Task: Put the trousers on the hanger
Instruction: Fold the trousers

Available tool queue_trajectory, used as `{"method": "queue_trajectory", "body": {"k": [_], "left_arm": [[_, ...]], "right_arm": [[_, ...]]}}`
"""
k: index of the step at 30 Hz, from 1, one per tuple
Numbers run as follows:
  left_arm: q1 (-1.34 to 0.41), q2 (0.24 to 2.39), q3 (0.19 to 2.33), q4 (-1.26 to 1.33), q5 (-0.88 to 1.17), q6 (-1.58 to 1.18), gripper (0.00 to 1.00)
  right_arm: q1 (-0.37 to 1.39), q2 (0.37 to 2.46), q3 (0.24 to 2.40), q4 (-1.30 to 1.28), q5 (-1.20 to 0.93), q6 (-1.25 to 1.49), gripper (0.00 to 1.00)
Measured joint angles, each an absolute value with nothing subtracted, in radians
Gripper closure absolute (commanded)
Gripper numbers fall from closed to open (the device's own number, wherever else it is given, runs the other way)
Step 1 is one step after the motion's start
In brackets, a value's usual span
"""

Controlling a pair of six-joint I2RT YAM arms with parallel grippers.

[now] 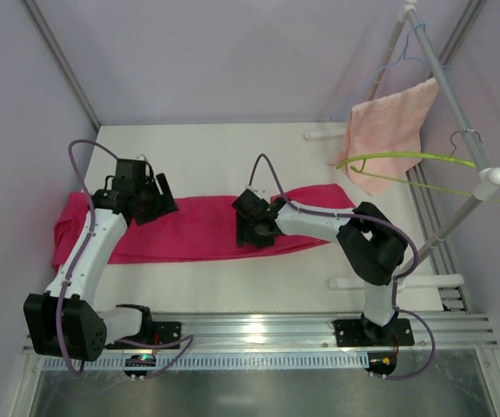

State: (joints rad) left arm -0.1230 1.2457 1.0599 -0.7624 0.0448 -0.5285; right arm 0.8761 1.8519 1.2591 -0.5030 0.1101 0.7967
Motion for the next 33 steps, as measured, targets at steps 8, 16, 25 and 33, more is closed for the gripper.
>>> {"method": "queue_trajectory", "body": {"k": [8,16,25,33], "left_arm": [[-0.123,1.171,1.052,-0.776,-0.036,-0.506,0.27],[-0.123,1.203,0.999,-0.764,-0.024,-0.518,0.27],[-0.116,1.281,1.045,-0.770,-0.026,-0.502,0.27],[0.094,1.364,1.099,-0.791,-0.099,-0.470,0.30]], "right_arm": [[0.840,1.874,1.216,-0.454,0.159,0.829,0.38],[0.629,1.742,1.049,-0.442,0.202,0.876,0.39],[0.608,1.707,1.042,-0.579,0.312,0.804,0.36],[0.841,1.785,1.370,-0.592,0.262,0.608,0.36]]}}
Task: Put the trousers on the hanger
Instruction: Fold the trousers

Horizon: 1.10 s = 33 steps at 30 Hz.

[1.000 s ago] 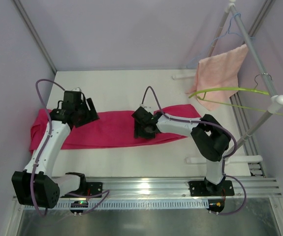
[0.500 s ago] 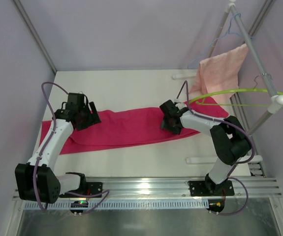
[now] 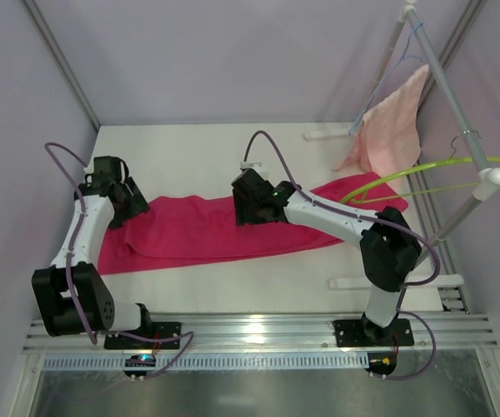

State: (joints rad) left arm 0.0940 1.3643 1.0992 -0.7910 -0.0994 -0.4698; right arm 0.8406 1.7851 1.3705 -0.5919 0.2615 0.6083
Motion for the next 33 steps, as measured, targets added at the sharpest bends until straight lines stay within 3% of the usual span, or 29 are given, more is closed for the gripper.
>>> {"method": "queue_trajectory", "body": {"k": [10,15,26,30,32,33], "left_arm": [[0.347,1.396,0.993,-0.783,-0.162,-0.471,0.36],[0.355,1.525,0.976,-0.756,-0.107,-0.467,0.37],[0.356,1.530,0.950,-0.743,-0.065,-0.498,0.41],[0.356,1.535,0.950,-0.736,-0.059,-0.527,0.54],[0.356,1.552,0.953,-0.737,-0.061,-0.538,0.73],[0.356,1.560,0.956,-0.736,-0.064,-0.545,0.90]], "right_arm": [[0.833,1.837,1.391,-0.565,0.208,0.527,0.36],[0.833,1.761,1.299,-0.538,0.176,0.501,0.35],[0.833,1.663,1.198,-0.442,0.078,0.451,0.35],[0.829,1.659,1.158,-0.418,0.054,0.439,0.35],[0.827,1.649,1.132,-0.408,0.046,0.432,0.35],[0.826,1.642,1.121,-0.406,0.042,0.428,0.35]]}}
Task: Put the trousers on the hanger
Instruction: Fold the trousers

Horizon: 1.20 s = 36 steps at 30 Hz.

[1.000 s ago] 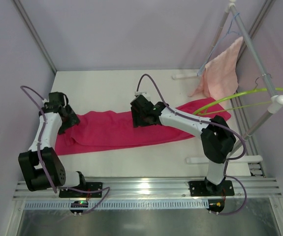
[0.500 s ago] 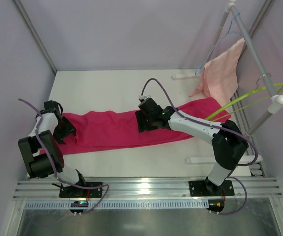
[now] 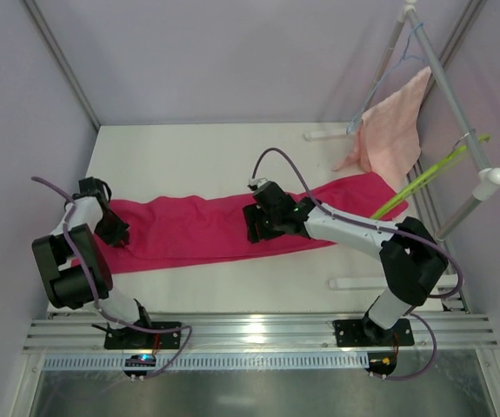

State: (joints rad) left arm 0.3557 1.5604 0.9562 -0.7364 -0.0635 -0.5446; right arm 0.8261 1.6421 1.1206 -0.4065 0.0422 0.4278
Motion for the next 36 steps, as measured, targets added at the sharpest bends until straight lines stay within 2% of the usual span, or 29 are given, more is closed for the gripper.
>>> {"method": "queue_trajectory", "body": {"k": [2,15,23,30,33,36], "left_arm": [[0.356,1.579,0.971,-0.747,-0.076,-0.542,0.99],[0.329,1.494,1.196,-0.937,-0.315,-0.536,1.00],[0.294,1.546,1.205,-1.016,-0.497,-0.515,1.00],[0.283,1.584,1.166,-1.013,-0.529,-0.511,1.00],[0.283,1.612,1.163,-1.007,-0.513,-0.511,1.00],[0.282,1.615,1.164,-1.003,-0.492,-0.512,1.00]], "right_arm": [[0.820,1.629,1.106,-0.400,0.037,0.420,0.35],[0.729,1.623,1.076,-0.351,-0.019,0.406,0.35],[0.703,1.634,1.059,-0.331,-0.031,0.414,0.35],[0.672,1.630,1.021,-0.318,0.007,0.484,0.38],[0.668,1.573,0.935,-0.284,0.001,0.498,0.45],[0.703,1.483,0.841,-0.228,-0.033,0.456,0.45]]}}
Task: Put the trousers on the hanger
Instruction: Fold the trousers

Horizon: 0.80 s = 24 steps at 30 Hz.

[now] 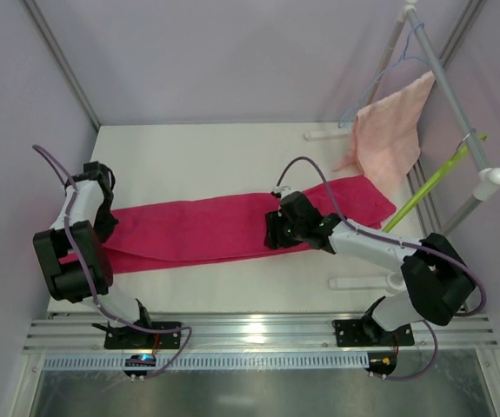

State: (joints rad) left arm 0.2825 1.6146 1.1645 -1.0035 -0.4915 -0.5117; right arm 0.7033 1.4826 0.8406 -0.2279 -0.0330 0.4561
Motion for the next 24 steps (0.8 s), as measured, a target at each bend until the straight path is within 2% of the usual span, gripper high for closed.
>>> {"method": "queue_trajectory", "body": {"k": [4,6,11,16,17,18,19,24], "left_arm": [[0.281,1.615,1.181,-1.007,-0.477,-0.512,1.00],[0.281,1.615,1.196,-1.007,-0.467,-0.514,1.00],[0.281,1.595,1.221,-1.007,-0.417,-0.522,1.00],[0.281,1.567,1.225,-1.003,-0.382,-0.524,1.00],[0.281,1.565,1.225,-1.004,-0.380,-0.523,1.00],[0.281,1.565,1.225,-1.003,-0.379,-0.521,1.00],[0.281,1.565,1.225,-1.004,-0.379,-0.518,1.00],[0.281,1.565,1.227,-1.005,-0.384,-0.509,1.00]], "right_arm": [[0.842,1.447,0.823,-0.157,-0.068,0.333,0.59],[0.908,1.465,0.835,-0.131,-0.071,0.281,0.60],[1.035,1.564,0.849,-0.044,-0.039,0.149,0.78],[1.079,1.700,0.876,0.027,0.046,0.097,0.80],[1.078,1.724,0.883,0.039,0.068,0.095,0.79],[1.077,1.743,0.889,0.053,0.090,0.093,0.71],[1.076,1.755,0.895,0.074,0.113,0.093,0.68],[1.076,1.776,0.899,0.120,0.215,0.112,0.68]]}}
